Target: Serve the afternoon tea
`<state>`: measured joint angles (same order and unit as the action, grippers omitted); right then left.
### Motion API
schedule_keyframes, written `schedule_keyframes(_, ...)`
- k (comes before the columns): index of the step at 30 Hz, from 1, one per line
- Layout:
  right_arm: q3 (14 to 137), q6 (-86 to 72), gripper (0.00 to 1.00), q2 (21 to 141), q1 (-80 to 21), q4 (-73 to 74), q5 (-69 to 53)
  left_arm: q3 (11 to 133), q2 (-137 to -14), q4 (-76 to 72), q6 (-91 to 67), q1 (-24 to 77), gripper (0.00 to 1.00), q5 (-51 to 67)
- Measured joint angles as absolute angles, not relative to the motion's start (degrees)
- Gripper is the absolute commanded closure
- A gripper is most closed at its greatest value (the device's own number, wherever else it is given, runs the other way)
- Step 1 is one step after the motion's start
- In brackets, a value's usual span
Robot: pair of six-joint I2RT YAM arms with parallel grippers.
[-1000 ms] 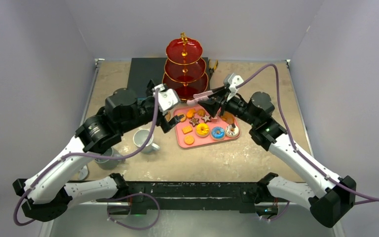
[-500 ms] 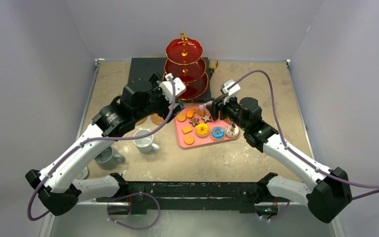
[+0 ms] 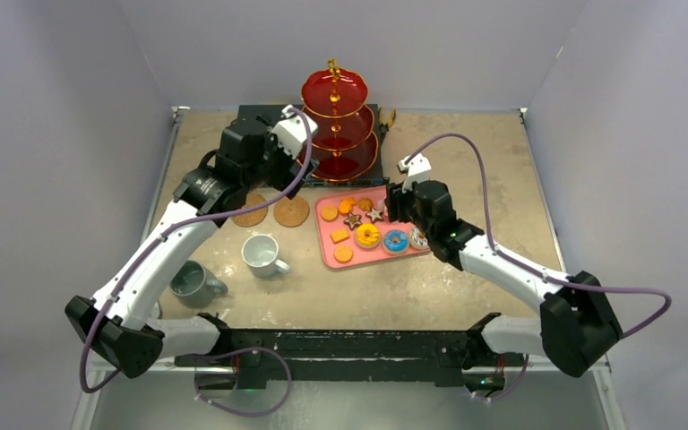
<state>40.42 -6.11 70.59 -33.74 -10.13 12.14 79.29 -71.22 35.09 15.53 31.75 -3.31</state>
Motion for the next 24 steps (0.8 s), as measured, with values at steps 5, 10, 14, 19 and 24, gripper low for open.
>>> schedule_keyframes(5, 40.4, -7.1, 0.42, 73.4, -33.7, -10.6, 13.9, 79.7, -72.6, 35.8, 15.5, 29.3, 0.03, -3.1)
schedule_keyframes(10, 40.4, -7.4, 0.44, 76.4, -33.7, -12.9, 14.3, 82.0, -74.9, 35.7, 14.9, 25.8, 0.02, -1.7)
schedule_keyframes(14, 40.5, -7.5, 0.50, 81.3, -33.7, -14.0, 14.7, 84.7, -77.4, 35.7, 14.5, 21.7, 0.02, -0.9)
schedule_keyframes(19, 40.5, -7.5, 0.61, 83.4, -33.7, -14.3, 16.3, 87.1, -80.8, 36.4, 13.9, 16.2, 0.03, 1.6)
schedule_keyframes(24, 40.5, -7.4, 0.72, 83.2, -33.7, -15.6, 17.4, 87.1, -81.3, 37.4, 13.4, 13.7, 0.04, 3.5)
